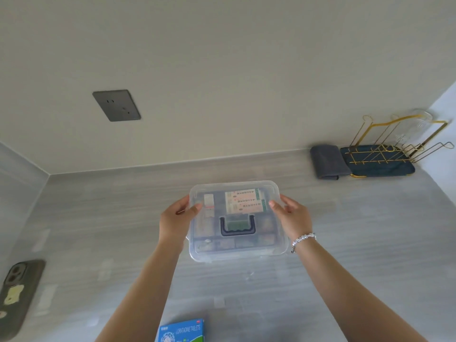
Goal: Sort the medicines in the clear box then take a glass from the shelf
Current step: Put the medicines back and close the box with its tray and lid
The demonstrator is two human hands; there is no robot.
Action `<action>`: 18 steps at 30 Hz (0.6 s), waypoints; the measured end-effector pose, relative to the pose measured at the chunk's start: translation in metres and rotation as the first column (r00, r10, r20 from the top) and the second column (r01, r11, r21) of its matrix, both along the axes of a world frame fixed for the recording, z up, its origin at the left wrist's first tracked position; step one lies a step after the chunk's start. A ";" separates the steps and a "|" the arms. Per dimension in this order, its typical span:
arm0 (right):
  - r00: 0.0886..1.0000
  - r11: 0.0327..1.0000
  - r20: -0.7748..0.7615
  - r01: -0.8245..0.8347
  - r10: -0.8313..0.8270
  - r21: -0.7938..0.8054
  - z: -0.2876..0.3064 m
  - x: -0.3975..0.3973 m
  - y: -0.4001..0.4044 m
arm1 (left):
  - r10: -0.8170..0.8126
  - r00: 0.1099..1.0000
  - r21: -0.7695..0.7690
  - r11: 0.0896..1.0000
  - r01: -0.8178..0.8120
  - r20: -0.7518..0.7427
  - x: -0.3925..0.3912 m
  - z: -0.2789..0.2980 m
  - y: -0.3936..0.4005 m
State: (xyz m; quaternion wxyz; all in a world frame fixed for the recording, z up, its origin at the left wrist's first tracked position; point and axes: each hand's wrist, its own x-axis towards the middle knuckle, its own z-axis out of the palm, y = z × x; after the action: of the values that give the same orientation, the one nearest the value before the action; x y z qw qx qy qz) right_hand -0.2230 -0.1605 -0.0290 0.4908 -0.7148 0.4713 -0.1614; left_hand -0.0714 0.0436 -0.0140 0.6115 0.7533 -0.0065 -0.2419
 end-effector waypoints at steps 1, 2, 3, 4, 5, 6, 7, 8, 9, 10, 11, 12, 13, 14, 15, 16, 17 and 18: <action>1.000 1.000 0.001 0.005 -0.005 0.000 -0.004 0.004 0.001 | 0.005 1.000 0.027 1.000 -0.005 0.003 0.001 -0.006 0.000; 1.000 1.000 -0.003 0.008 -0.008 0.001 -0.007 0.007 0.002 | 0.004 1.000 0.065 0.998 -0.005 0.008 0.002 -0.012 0.000; 1.000 1.000 -0.011 0.004 -0.004 0.006 -0.011 0.011 0.003 | 0.000 1.000 0.109 0.994 -0.001 0.012 0.003 -0.016 -0.001; 1.000 1.000 -0.022 -0.008 0.008 0.011 -0.015 0.014 0.003 | -0.004 1.000 0.142 0.990 0.002 0.013 0.003 -0.020 -0.001; 0.999 1.000 -0.032 -0.022 0.022 0.013 -0.018 0.016 0.002 | -0.006 1.000 0.158 0.987 0.004 0.014 0.004 -0.023 -0.002; 0.999 0.999 -0.042 -0.033 0.034 0.008 -0.021 0.017 0.002 | -0.006 1.000 0.163 0.987 0.004 0.016 0.005 -0.026 -0.002; 0.998 0.999 -0.052 -0.039 0.039 -0.001 -0.023 0.017 0.001 | -0.006 1.000 0.166 0.986 0.003 0.018 0.005 -0.027 -0.002; 0.997 0.999 -0.062 -0.045 0.044 -0.011 -0.025 0.016 0.001 | -0.007 1.000 0.168 0.986 0.004 0.020 0.005 -0.029 -0.001; 0.996 0.998 -0.068 -0.055 0.053 -0.022 -0.027 0.015 0.001 | -0.006 1.000 0.170 0.986 0.003 0.019 0.005 -0.030 -0.001; 0.995 0.997 -0.075 -0.068 0.065 -0.035 -0.028 0.014 0.001 | -0.002 1.000 0.167 0.986 -0.001 0.015 0.005 -0.031 -0.001; 0.994 0.996 -0.084 -0.079 0.075 -0.052 -0.029 0.013 0.001 | 0.007 1.000 0.167 0.986 -0.009 0.011 0.005 -0.033 -0.001; 0.993 0.994 -0.093 -0.082 0.075 -0.073 -0.030 0.013 0.001 | 0.019 1.000 0.170 0.985 -0.021 0.009 0.005 -0.036 0.000; 0.993 0.992 -0.100 -0.079 0.070 -0.095 -0.030 0.013 0.001 | 0.032 0.999 0.174 0.984 -0.033 0.006 0.004 -0.037 0.000; 0.992 0.991 -0.105 -0.077 0.065 -0.112 -0.031 0.013 0.001 | 0.041 0.999 0.176 0.983 -0.041 0.005 0.003 -0.039 0.001; 0.993 0.991 -0.105 -0.075 0.063 -0.113 -0.032 0.013 0.001 | 0.037 0.999 0.181 0.983 -0.039 0.010 0.001 -0.040 0.002; 0.993 0.993 -0.097 -0.071 0.062 -0.092 -0.032 0.012 0.002 | 0.025 0.999 0.185 0.982 -0.028 0.020 0.000 -0.041 0.002; 0.995 0.996 -0.085 -0.066 0.061 -0.058 -0.033 0.012 0.003 | 0.010 1.000 0.186 0.983 -0.015 0.030 -0.001 -0.041 0.001; 0.995 0.998 -0.074 -0.063 0.060 -0.028 -0.034 0.011 0.003 | -0.004 0.999 0.178 0.984 -0.003 0.036 -0.002 -0.042 0.001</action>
State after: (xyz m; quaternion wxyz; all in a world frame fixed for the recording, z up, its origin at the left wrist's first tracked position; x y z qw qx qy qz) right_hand -0.2116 -0.1573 -0.0634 0.4672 -0.7417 0.4642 -0.1270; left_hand -0.0732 0.0441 -0.0562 0.5416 0.8092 0.0039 -0.2280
